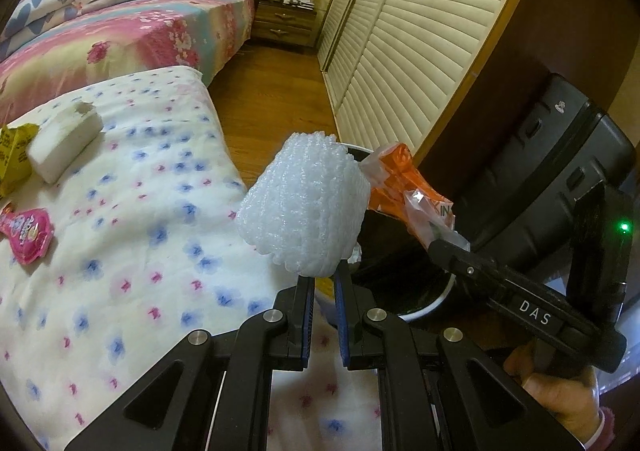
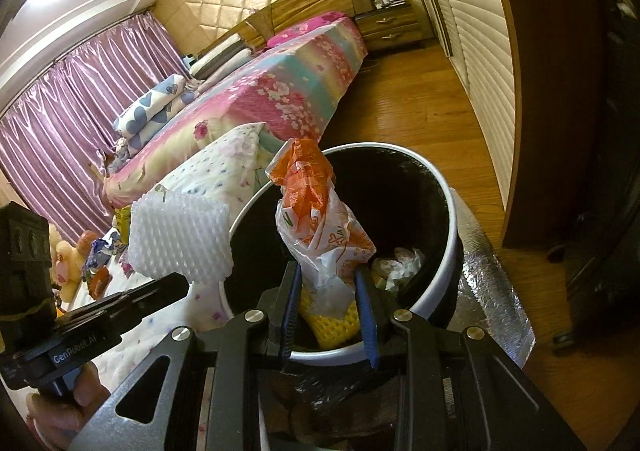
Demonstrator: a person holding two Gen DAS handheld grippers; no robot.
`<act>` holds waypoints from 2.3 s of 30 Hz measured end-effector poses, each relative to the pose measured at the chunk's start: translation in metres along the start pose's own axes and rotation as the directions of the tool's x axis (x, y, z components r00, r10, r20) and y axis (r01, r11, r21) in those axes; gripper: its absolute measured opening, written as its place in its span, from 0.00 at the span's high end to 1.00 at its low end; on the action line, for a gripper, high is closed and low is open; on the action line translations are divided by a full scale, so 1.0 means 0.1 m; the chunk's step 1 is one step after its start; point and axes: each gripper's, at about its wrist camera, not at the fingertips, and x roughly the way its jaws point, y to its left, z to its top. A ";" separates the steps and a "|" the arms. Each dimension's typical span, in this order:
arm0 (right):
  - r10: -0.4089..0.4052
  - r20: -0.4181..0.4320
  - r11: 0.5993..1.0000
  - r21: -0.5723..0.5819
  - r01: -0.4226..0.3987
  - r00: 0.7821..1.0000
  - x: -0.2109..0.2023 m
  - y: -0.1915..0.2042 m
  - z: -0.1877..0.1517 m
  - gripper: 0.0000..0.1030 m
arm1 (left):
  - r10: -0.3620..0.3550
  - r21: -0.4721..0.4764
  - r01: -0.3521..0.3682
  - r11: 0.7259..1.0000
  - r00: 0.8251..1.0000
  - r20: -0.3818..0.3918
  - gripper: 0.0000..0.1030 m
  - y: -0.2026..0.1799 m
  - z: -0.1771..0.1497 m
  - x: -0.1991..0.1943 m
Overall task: Collect trash
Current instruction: 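Open both tools to drop the foam net and orange wrapper into the bin, then move both open tools back over the trash on the bed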
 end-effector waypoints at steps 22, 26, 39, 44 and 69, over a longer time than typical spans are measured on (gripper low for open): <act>-0.012 -0.018 1.000 0.006 0.012 1.000 0.11 -0.12 0.15 0.73 | 0.010 0.000 -0.010 1.000 1.000 -0.029 0.90 -0.11 0.13 0.28; -0.017 -0.018 1.000 0.010 0.017 1.000 0.12 -0.13 0.17 0.70 | 0.017 -0.008 -0.017 1.000 0.999 -0.033 0.81 -0.10 0.13 0.30; -0.023 0.027 1.000 -0.009 0.023 0.999 -0.01 -0.05 0.17 0.29 | 0.065 -0.056 -0.064 0.996 0.998 0.008 0.54 0.08 -0.12 -0.08; 0.008 0.024 1.000 -0.019 -0.007 1.000 0.00 0.08 0.15 0.16 | 0.101 -0.138 -0.097 0.986 0.995 0.023 0.47 0.31 -0.32 -0.35; 0.179 -0.106 0.947 -0.252 -0.201 0.978 0.30 1.36 -0.24 0.15 | 0.319 -0.386 -0.264 0.884 0.944 0.083 0.42 1.39 -1.02 -1.58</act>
